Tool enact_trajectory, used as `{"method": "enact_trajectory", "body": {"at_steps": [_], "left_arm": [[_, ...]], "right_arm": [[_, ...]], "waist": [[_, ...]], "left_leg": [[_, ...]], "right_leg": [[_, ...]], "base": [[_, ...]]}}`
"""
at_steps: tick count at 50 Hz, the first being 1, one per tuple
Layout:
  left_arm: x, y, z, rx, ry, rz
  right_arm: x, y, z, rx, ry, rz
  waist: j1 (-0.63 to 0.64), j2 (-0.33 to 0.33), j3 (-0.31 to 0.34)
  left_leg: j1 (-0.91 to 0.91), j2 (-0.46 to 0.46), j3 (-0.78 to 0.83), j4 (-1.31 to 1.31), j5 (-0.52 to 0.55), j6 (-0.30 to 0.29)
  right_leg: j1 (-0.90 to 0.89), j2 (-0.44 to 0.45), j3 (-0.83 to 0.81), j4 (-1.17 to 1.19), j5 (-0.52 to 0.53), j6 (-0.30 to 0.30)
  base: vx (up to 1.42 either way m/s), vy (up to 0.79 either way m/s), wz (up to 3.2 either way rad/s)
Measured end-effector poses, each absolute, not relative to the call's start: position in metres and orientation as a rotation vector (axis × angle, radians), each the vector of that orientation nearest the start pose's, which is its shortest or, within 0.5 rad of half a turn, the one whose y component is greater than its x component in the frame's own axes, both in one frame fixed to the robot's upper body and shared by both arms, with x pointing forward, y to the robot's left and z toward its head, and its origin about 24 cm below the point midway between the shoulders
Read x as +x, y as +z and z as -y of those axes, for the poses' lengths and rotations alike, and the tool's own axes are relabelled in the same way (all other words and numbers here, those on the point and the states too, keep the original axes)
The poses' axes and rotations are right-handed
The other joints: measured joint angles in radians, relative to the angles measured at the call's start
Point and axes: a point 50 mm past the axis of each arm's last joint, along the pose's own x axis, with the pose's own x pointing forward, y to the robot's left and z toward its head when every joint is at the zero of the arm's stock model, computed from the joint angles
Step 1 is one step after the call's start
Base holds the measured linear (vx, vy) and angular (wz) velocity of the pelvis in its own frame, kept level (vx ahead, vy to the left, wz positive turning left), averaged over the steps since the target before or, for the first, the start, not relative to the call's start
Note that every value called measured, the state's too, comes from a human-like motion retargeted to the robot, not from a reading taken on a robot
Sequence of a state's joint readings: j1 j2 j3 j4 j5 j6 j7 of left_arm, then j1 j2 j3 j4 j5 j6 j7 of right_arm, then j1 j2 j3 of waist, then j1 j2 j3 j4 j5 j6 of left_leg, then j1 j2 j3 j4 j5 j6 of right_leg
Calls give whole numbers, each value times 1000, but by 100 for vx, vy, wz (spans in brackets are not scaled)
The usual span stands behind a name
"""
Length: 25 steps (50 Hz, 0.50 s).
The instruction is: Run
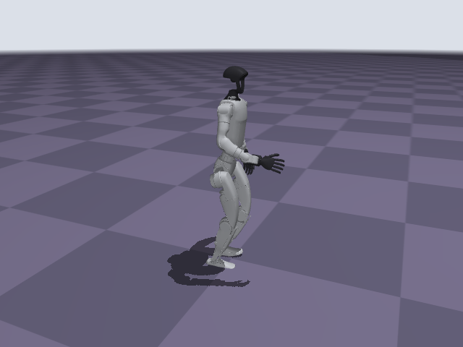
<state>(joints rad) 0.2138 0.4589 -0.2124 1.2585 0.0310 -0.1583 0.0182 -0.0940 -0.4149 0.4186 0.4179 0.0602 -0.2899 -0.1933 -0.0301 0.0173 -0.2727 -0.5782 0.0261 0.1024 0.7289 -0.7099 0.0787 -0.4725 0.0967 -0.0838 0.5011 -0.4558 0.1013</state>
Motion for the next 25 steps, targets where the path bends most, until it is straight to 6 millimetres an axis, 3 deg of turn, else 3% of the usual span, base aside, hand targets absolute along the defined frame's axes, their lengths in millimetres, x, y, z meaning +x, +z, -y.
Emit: {"method": "enact_trajectory", "body": {"at_steps": [2, 5, 9, 13, 16, 19, 22, 25], "left_arm": [[-3, -142, -310, 486, 106, -1358], [-4, -151, -292, 368, 138, -1362], [9, -165, -250, 217, 76, -1337], [46, -170, -208, 88, -38, -1240], [85, -165, -187, 37, -121, -1109], [125, -152, -174, 29, -174, -962], [157, -137, -168, 47, -193, -833], [177, -124, -166, 78, -184, -742]], "right_arm": [[243, -23, 172, -406, 180, -138], [228, -57, 179, -413, 186, -322], [174, -112, 194, -396, 166, -668], [102, -152, 221, -350, 92, -1036], [49, -163, 243, -297, 7, -1249], [16, -163, 258, -252, -74, -1358], [7, -161, 265, -235, -128, -1371], [19, -161, 264, -245, -146, -1323]], "waist": [[2, 4, -9], [-11, 2, -18], [-35, 27, -28], [-63, 50, -38], [-79, 59, -39], [-85, 63, -38], [-81, 60, -37], [-68, 50, -35]], "left_leg": [[7, 3, 14, -6, -3, 3], [91, -28, 37, -148, 39, 19], [110, -21, 63, -148, 30, 16], [153, -36, 84, -210, 41, 12], [189, -52, 91, -267, 57, 6], [223, -68, 92, -320, 75, 2], [250, -81, 93, -364, 95, 1], [267, -92, 93, -397, 112, 2]], "right_leg": [[4, 2, 12, -11, 4, 4], [73, -13, 45, -131, 51, 15], [59, -13, 64, -81, 37, 14], [52, -24, 81, -51, 21, 10], [50, -33, 93, -31, 9, 7], [49, -42, 101, -13, -2, 5], [49, -50, 107, 1, -9, 7], [47, -58, 110, 8, -14, 12]], "base": [[5, 3, -44], [12, 5, -34], [7, 3, -33], [9, 3, -21], [7, 2, -10], [0, 0, 0], [0, 0, 0], [0, 0, 0]]}}
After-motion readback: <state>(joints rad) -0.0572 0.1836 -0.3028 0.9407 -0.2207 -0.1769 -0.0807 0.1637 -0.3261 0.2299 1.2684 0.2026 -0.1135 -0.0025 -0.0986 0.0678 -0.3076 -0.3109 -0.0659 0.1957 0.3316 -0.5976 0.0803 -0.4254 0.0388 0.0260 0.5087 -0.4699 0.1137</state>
